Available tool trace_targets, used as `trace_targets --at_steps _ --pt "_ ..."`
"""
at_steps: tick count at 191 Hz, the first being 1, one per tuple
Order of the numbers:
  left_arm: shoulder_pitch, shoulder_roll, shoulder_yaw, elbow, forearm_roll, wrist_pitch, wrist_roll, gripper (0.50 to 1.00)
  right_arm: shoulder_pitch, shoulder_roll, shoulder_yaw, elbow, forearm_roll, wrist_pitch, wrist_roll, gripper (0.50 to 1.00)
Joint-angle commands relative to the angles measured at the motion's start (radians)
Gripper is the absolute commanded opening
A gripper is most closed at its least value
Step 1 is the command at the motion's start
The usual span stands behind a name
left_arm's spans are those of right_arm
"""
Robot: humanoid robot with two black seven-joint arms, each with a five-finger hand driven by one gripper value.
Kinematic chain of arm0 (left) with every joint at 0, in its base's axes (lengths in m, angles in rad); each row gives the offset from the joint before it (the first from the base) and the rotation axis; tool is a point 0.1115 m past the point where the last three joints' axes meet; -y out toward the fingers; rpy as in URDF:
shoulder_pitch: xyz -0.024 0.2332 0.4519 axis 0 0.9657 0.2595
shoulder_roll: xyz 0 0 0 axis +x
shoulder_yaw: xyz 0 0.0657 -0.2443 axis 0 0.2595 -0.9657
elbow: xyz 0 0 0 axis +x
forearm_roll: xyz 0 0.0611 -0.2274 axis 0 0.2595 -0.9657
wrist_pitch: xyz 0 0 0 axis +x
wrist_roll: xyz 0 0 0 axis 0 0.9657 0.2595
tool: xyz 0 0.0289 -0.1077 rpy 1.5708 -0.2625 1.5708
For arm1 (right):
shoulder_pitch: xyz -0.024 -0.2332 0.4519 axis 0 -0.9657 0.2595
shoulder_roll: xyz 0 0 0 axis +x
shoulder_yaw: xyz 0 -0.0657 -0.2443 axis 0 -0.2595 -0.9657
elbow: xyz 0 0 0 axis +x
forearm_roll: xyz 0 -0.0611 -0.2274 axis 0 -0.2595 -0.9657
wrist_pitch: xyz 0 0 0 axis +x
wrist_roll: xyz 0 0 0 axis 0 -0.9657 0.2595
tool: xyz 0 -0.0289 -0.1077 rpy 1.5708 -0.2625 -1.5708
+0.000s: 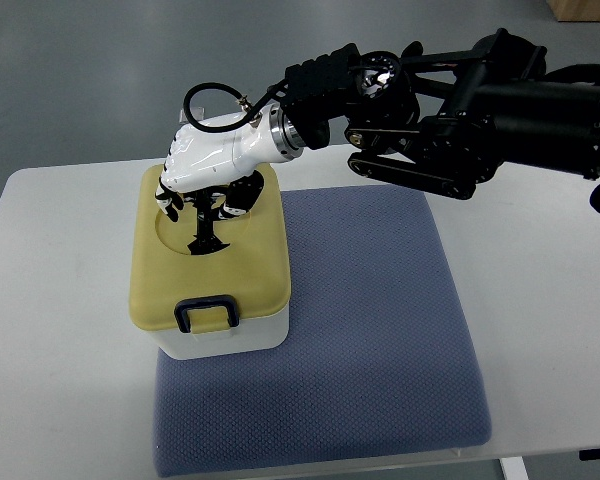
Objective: Open white storage box with right hand
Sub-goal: 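Close the right hand fingers around the black handle on the lid, then lift the yellow lid off the white box with the right hand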
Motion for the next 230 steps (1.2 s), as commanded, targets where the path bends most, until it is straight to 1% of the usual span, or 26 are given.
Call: trace_targets --at_steps 1,21,81,119,137,169,204,230 --pt "0.000 0.000 0.000 0.000 0.000 0.000 0.000 1.000 0.000 0.000 0.002 0.000 0.000 -0.003 0.003 0.568" --pt "0.000 0.000 0.000 0.000 0.000 0.000 0.000 1.000 0.002 0.000 0.003 0.002 0.000 -0.005 0.015 0.500" --pt "0.000 0.000 -0.001 0.000 0.000 0.000 0.000 1.000 0.005 0.023 0.009 0.005 0.002 -0.017 0.020 0.500" --pt "0.000 0.000 -0.001 0.000 0.000 0.000 0.000 1.000 0.026 0.001 0.021 0.008 0.002 -0.045 0.032 0.500" --pt "0.000 0.000 0.000 0.000 0.000 0.000 0.000 1.000 0.049 -0.009 0.054 0.012 0.003 -0.046 0.043 0.500" --pt "0.000 0.000 0.000 0.000 0.000 0.000 0.000 1.000 0.090 -0.084 0.087 0.028 0.011 -0.046 0.047 0.500" --pt "0.000 0.000 0.000 0.001 0.000 0.000 0.000 1.000 0.129 -0.238 0.089 0.089 0.015 -0.040 0.060 0.500" --pt "0.000 0.000 0.000 0.000 0.000 0.000 0.000 1.000 0.130 -0.351 0.089 0.120 0.017 -0.040 0.080 0.500"
